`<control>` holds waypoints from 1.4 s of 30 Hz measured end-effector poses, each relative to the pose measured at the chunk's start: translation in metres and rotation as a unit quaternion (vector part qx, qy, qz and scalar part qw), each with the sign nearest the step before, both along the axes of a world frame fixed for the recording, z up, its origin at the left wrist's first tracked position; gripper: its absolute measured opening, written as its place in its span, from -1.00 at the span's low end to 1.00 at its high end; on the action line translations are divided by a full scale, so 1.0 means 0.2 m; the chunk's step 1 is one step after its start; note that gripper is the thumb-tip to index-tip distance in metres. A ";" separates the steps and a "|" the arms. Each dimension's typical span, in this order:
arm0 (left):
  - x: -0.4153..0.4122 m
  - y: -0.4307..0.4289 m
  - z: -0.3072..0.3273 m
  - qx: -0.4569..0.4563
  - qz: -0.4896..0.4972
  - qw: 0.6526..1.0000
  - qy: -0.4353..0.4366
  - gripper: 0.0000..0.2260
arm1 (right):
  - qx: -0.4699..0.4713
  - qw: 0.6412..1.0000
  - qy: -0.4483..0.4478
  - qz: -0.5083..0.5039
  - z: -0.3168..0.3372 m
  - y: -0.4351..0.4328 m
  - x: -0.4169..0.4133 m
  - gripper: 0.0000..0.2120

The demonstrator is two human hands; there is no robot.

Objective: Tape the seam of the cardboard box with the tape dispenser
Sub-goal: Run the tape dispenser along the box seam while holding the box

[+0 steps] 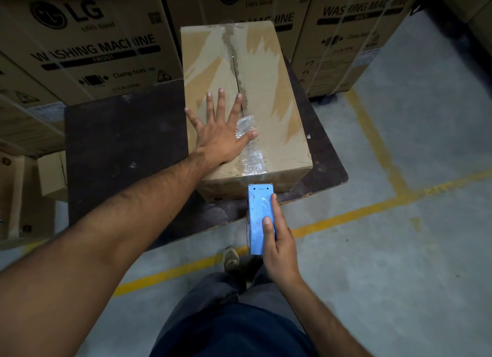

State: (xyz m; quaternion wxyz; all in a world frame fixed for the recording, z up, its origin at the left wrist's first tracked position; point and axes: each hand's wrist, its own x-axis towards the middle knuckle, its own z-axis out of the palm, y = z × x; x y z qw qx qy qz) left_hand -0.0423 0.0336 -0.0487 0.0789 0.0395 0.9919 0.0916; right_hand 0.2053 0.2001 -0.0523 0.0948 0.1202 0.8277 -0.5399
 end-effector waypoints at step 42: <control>0.39 -0.19 0.08 0.024 -0.154 0.988 0.012 0.39 | 0.075 0.990 0.100 0.064 0.05 0.05 -0.14 -0.50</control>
